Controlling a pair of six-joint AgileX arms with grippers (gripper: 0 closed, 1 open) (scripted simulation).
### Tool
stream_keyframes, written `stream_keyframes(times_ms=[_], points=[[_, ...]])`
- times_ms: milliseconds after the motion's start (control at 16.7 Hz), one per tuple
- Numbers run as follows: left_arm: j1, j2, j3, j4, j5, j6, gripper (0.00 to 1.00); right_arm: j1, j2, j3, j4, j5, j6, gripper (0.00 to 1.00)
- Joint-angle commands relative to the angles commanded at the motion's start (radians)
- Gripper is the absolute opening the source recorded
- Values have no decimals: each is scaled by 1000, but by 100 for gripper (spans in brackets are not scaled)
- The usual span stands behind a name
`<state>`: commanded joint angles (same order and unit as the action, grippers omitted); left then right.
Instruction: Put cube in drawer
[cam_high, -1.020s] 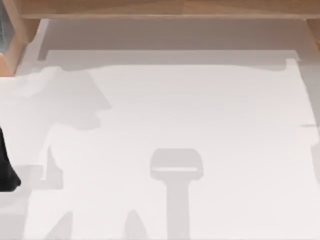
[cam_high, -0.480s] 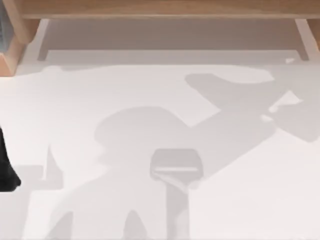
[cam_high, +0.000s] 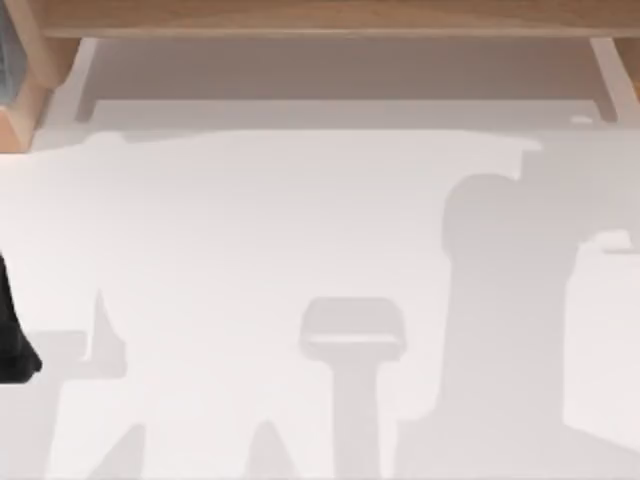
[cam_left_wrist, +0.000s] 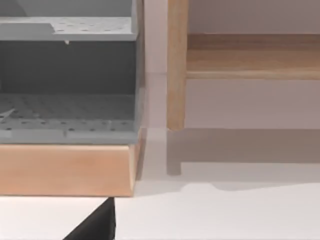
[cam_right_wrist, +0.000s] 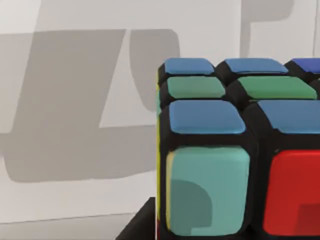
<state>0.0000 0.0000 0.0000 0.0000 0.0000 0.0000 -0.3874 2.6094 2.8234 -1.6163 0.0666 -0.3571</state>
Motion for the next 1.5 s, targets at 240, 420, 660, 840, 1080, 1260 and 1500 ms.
stream_keyframes(times_ms=[240,420,660,840,1080,1260,1500], points=[[0,0,0,0,0,0,100,15,139,71,-80,-45,5,0],[0,0,0,0,0,0,100,13,157,79,-89,-51,8,0],[0,0,0,0,0,0,100,13,157,79,-89,-51,8,8],[0,0,0,0,0,0,100,13,157,79,-89,-51,8,30],[0,0,0,0,0,0,100,13,157,79,-89,-51,8,60],[0,0,0,0,0,0,100,13,157,79,-89,-51,8,83],[0,0,0,0,0,0,100,13,157,79,-89,-51,8,100]])
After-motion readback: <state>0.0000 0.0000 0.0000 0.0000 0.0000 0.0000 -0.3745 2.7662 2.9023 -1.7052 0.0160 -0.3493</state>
